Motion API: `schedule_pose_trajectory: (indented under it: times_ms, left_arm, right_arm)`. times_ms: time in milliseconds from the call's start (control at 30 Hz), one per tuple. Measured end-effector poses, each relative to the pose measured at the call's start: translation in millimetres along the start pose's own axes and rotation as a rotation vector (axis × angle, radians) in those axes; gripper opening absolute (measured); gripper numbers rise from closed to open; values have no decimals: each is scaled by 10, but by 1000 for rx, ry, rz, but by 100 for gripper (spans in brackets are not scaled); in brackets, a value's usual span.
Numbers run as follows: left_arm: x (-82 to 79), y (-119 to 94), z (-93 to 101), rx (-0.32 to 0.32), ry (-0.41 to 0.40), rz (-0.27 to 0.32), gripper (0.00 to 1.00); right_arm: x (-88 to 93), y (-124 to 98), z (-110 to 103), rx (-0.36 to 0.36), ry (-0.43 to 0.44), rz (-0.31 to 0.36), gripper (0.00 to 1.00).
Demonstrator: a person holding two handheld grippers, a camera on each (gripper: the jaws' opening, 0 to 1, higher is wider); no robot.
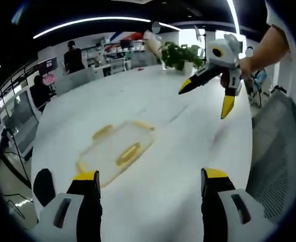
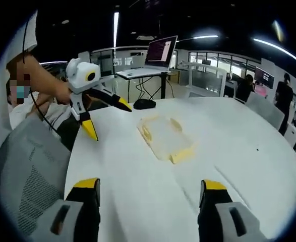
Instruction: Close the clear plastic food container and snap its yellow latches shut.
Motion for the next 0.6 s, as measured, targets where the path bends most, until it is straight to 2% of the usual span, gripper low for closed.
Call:
schedule_pose_trajectory:
  times_ms: [200,600]
  left_arm:
    - [21,18,-139,1,28,-14,80]
    - [121,36,-275,20,73,-54,79]
  right_arm:
    - [-77,59,106,-8,-21,-10,80]
    - [-174,164,274,-21,-46,-26,80]
Point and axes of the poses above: the point that each gripper's makers call its tool centre point, and the gripper's own axes: y roughly forward along the fingers, z roughly to its right, x roughly out of its underside, the point moved 6 cm from there along -y, roughly backward along the fingers, and after that the axes turned 10 degrees about y, right-handed, at the moved point
